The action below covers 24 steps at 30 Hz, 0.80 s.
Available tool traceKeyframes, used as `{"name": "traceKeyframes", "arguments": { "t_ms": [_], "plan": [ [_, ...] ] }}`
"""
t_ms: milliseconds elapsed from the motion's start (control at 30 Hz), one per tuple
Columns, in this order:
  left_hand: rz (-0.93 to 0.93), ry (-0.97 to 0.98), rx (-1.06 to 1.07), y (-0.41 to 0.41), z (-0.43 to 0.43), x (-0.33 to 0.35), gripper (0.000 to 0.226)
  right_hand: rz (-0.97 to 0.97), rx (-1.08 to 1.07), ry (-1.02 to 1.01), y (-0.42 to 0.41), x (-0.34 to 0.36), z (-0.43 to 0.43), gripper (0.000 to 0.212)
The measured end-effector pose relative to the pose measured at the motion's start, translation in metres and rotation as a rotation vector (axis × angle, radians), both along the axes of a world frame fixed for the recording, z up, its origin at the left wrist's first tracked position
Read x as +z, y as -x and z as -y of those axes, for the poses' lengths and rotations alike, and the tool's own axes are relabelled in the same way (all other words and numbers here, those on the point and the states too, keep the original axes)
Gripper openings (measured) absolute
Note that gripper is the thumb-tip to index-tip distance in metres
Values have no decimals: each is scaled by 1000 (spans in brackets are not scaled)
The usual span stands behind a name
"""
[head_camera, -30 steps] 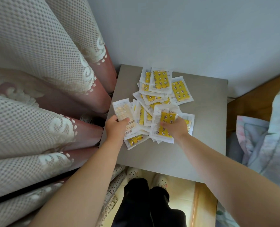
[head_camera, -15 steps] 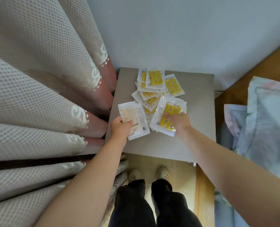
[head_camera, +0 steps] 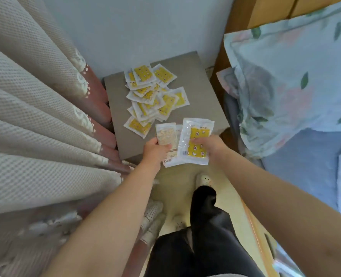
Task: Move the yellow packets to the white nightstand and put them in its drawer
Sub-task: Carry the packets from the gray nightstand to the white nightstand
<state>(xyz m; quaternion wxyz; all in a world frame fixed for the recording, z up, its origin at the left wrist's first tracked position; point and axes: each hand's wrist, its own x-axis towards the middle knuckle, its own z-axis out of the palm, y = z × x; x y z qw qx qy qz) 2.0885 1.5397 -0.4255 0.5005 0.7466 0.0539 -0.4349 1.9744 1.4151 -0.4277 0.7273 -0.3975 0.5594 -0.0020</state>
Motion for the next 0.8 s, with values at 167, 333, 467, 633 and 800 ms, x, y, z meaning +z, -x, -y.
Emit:
{"name": "traceKeyframes", "arguments": {
  "t_ms": [167, 333, 467, 633, 800],
  "plan": [
    [-65, -18, -205, 67, -10, 5, 35, -28, -151, -57, 97, -1, -32, 37],
    [-120, -5, -422, 150, -9, 15, 38, -41, -309, -76, 199, 3, -55, 29],
    [-169, 19, -641, 224, -8, 15, 33, -24, -475, -100, 289, 2, -81, 32],
    [-248, -14, -897, 346, -25, 10, 32, -35, -682, -71, 421, 10, -142, 21],
    [-328, -45, -1119, 499, -76, 8, 40, -6, -974, -81, 570, 20, -243, 15]
  ]
}}
